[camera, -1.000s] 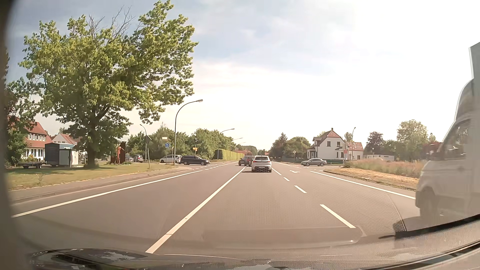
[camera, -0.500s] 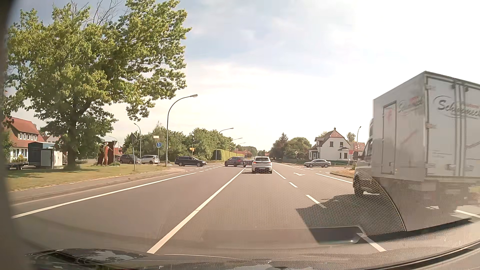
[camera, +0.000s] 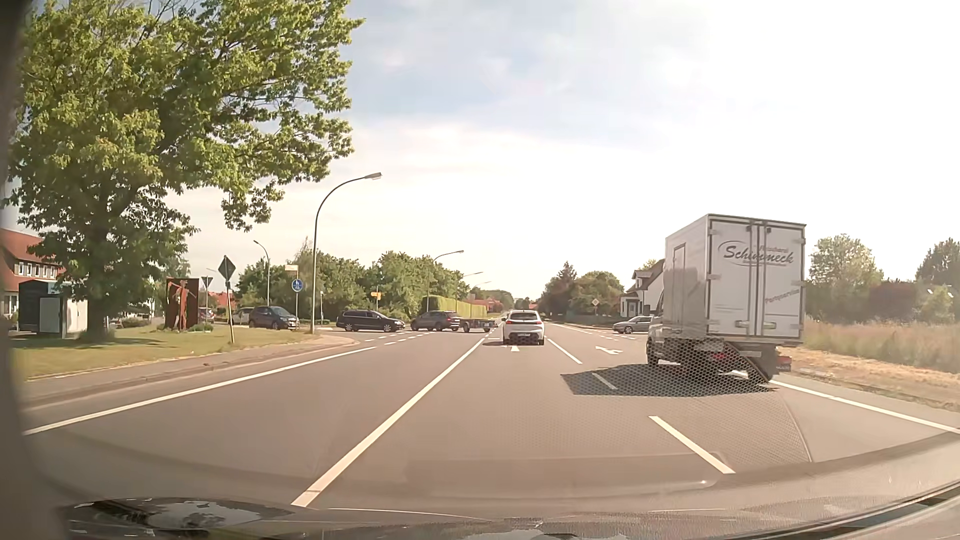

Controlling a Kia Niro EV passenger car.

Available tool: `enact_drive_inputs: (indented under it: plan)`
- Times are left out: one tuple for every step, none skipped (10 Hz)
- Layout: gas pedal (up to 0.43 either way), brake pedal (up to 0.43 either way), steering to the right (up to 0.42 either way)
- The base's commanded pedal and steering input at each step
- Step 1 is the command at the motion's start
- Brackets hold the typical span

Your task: Follow the waypoints while adhering to traffic rules and regulations

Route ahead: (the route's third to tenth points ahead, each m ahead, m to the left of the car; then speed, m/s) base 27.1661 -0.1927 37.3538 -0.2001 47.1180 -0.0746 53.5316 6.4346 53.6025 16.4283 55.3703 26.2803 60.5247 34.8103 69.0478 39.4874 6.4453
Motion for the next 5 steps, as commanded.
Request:
enact_drive_inputs:
  plan:
    - [0.059,0.0,0.001]
    - [0.059,0.0,0.001]
    - [0.059,0.0,0.001]
    - [0.059,0.0,0.001]
    - [0.059,0.0,0.002]
